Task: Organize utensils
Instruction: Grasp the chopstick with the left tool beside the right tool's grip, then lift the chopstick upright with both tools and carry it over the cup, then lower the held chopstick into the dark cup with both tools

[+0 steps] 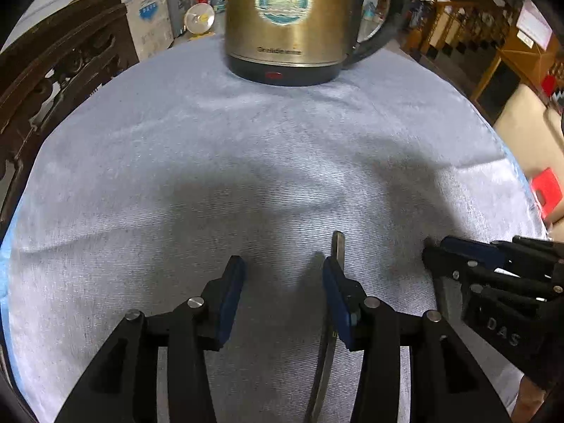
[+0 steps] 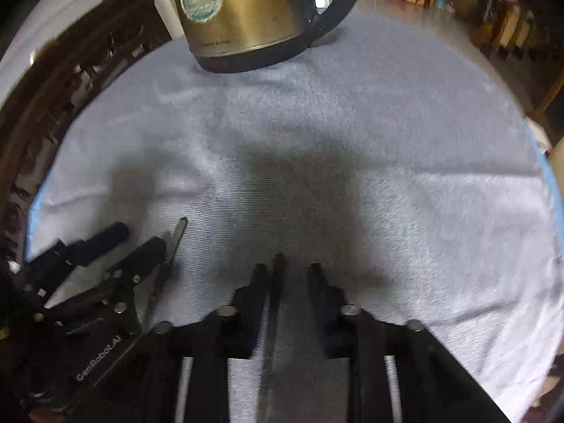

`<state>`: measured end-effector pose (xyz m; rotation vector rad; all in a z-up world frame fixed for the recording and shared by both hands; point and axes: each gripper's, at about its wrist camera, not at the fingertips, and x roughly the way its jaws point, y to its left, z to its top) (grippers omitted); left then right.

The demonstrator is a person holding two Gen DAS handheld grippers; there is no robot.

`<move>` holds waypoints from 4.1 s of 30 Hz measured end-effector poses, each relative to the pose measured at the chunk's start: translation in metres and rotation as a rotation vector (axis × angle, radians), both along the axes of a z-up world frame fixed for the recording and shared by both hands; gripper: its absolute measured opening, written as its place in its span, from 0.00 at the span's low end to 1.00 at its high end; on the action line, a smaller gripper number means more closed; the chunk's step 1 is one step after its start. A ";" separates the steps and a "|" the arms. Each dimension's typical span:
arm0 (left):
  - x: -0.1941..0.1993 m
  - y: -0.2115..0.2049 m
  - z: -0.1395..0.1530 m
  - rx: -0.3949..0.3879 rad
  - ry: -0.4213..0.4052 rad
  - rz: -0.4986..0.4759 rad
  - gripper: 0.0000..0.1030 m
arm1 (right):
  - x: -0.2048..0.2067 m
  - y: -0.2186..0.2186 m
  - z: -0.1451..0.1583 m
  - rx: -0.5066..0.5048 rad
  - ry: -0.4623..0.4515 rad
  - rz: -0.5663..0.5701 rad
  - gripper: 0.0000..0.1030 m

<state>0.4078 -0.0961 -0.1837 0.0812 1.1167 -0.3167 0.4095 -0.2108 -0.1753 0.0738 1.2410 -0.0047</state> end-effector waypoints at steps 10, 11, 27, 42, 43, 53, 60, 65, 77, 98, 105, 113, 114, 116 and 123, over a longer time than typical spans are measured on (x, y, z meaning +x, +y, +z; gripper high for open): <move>-0.017 -0.005 0.015 -0.067 0.031 -0.046 0.50 | -0.024 -0.028 0.004 0.092 -0.035 -0.040 0.07; -0.017 -0.010 0.013 -0.047 0.028 -0.056 0.50 | -0.025 -0.031 0.004 0.100 -0.035 -0.044 0.07; -0.022 -0.003 0.004 -0.010 0.030 -0.069 0.06 | -0.055 -0.015 0.009 -0.090 0.006 0.068 0.08; -0.110 0.098 0.090 -0.157 -0.199 0.160 0.05 | -0.151 -0.054 0.098 0.083 -0.313 -0.077 0.06; -0.114 0.100 0.095 -0.165 -0.223 0.170 0.05 | -0.161 -0.054 0.106 0.080 -0.346 -0.083 0.06; -0.204 0.134 0.144 -0.210 -0.458 0.255 0.05 | -0.263 -0.031 0.156 0.059 -0.654 -0.124 0.06; -0.265 0.147 0.167 -0.267 -0.542 0.266 0.05 | -0.314 -0.028 0.166 0.109 -0.759 -0.179 0.06; -0.293 0.152 0.178 -0.301 -0.561 0.275 0.05 | -0.333 -0.028 0.173 0.140 -0.797 -0.189 0.06; -0.341 0.139 0.226 -0.348 -0.627 0.216 0.05 | -0.383 -0.017 0.221 0.196 -0.952 -0.150 0.06; -0.347 0.098 0.260 -0.388 -0.680 0.111 0.05 | -0.363 0.033 0.267 0.235 -1.085 -0.064 0.06; -0.338 0.085 0.241 -0.376 -0.628 0.104 0.05 | -0.348 0.032 0.239 0.262 -1.015 -0.079 0.07; -0.339 0.075 0.236 -0.362 -0.615 0.092 0.05 | -0.346 0.033 0.229 0.259 -0.998 -0.072 0.07; -0.339 0.075 0.236 -0.361 -0.613 0.092 0.05 | -0.346 0.034 0.229 0.257 -0.997 -0.070 0.07; -0.340 0.074 0.235 -0.356 -0.610 0.091 0.05 | -0.347 0.035 0.228 0.256 -0.994 -0.069 0.07; -0.340 0.071 0.231 -0.351 -0.591 0.090 0.05 | -0.345 0.038 0.222 0.259 -0.971 -0.063 0.07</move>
